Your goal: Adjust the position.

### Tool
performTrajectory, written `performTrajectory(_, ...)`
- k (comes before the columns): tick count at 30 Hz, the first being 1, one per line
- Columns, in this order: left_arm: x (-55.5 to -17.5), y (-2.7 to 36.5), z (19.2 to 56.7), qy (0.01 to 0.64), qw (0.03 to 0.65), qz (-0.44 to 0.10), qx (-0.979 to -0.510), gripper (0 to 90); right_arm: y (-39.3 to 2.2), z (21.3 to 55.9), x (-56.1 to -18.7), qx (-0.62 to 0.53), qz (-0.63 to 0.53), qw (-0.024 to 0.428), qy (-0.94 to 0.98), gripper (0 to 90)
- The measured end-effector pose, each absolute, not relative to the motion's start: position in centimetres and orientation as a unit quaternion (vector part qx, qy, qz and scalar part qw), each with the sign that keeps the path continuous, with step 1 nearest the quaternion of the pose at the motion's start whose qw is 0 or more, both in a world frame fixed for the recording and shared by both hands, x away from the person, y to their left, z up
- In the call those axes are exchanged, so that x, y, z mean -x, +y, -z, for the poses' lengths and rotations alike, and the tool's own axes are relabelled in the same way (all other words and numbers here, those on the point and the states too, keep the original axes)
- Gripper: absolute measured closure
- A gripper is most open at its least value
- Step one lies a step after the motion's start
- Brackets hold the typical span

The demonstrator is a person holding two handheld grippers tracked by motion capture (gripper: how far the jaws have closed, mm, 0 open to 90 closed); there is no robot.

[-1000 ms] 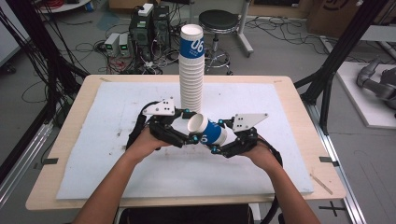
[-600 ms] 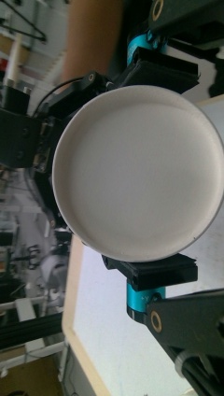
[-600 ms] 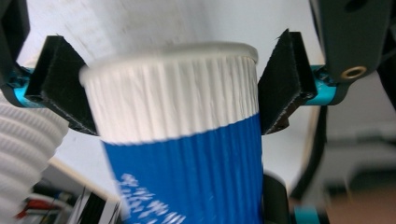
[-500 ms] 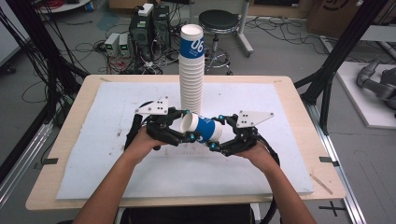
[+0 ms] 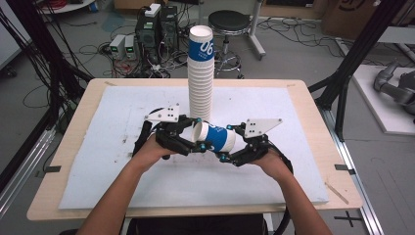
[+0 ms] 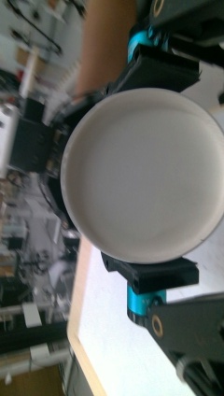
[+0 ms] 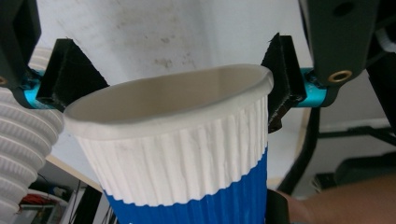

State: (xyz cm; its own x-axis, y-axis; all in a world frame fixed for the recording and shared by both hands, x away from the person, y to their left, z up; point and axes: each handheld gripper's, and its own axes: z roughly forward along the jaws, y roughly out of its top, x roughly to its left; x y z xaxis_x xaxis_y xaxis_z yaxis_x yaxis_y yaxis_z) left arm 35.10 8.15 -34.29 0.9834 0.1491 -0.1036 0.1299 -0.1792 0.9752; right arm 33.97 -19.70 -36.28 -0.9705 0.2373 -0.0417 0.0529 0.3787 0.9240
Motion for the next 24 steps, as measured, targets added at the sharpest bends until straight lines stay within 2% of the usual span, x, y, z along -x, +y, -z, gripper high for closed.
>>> performTrajectory(7,-34.9,7.8,34.7,0.078,0.599,-0.020,-0.796,20.5,-20.1,36.3,-33.9,-0.070,-0.515,0.094,0.849,24.4)
performTrajectory(8,-34.9,7.6,34.8,0.070,0.595,-0.017,-0.800,27.5,-20.0,36.4,-33.8,-0.068,-0.499,0.090,0.859,24.2)
performTrajectory(10,-34.9,7.5,35.1,0.067,0.593,-0.009,-0.803,27.6,-20.1,36.5,-33.8,-0.070,-0.495,0.084,0.862,22.0)
performTrajectory(14,-35.1,7.8,35.5,0.075,0.614,0.010,-0.786,28.1,-20.1,36.6,-33.7,-0.094,-0.514,0.071,0.850,17.3)
performTrajectory(15,-35.1,8.0,35.6,0.077,0.626,0.012,-0.776,28.6,-20.3,36.6,-33.8,-0.111,-0.536,0.056,0.835,16.5)
performTrajectory(18,-35.1,8.4,35.9,0.081,0.650,0.015,-0.755,28.9,-20.6,36.6,-33.7,-0.127,-0.571,0.038,0.810,15.9)
performTrajectory(24,-35.0,8.6,35.9,0.076,0.663,0.012,-0.745,29.0,-20.6,36.6,-33.9,-0.131,-0.597,0.018,0.791,15.8)
